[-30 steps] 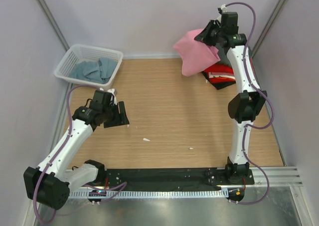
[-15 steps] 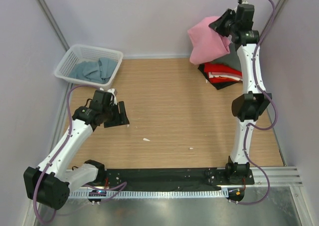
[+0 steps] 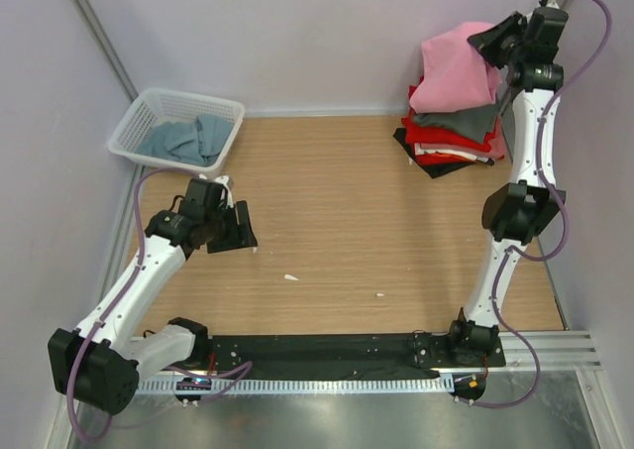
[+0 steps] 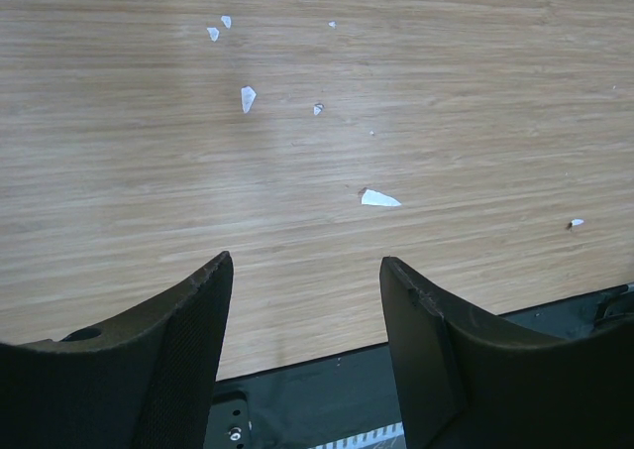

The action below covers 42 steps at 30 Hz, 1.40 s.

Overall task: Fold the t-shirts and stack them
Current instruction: Neatly place the folded tshirt to the corner, then reset both grippers

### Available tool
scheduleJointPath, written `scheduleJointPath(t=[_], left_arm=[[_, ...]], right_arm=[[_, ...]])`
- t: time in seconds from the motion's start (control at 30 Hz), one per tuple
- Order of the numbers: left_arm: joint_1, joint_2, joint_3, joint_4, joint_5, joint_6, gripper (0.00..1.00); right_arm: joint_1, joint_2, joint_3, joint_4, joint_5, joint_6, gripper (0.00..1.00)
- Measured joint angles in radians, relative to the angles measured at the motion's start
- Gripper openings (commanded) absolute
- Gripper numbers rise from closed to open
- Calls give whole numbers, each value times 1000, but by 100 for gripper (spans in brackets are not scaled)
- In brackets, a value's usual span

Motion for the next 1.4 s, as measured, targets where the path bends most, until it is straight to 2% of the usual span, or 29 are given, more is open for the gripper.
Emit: scheduleJointPath(t=[0.2,0.23,0.33,0.37,0.43,0.53,0.77,0.9,1.13,1.4], left_arm=[[0,2,0,0,0,0,62],[0,2,0,0,0,0,62],[0,5,0,0,0,0,62],[0,7,0,0,0,0,62],[0,9,0,0,0,0,62],[0,9,-4,1,-1,-1,62],[-1,8,-8,3,0,-1,62],[-1,6,-8,4,0,-1,62],[-4,-22,-8,7,3,-1,62],[-4,-54,-8,8,18,-1,62]], right_arm=[[-103,14,-109,45,-64,22,2],[-123,29,-112,58,-82,29,16],[-199,95,-114,100,-121,60,49],[-224,122,-114,113,-128,69,68],[-270,175,-113,134,-141,68,81],[-286,225,-90,165,-182,54,91],[-282,239,-70,155,-175,50,98],[-282,225,-90,108,-100,-5,100],[-307,28,-427,43,50,-39,100],[-329,-78,-586,8,96,-25,100]])
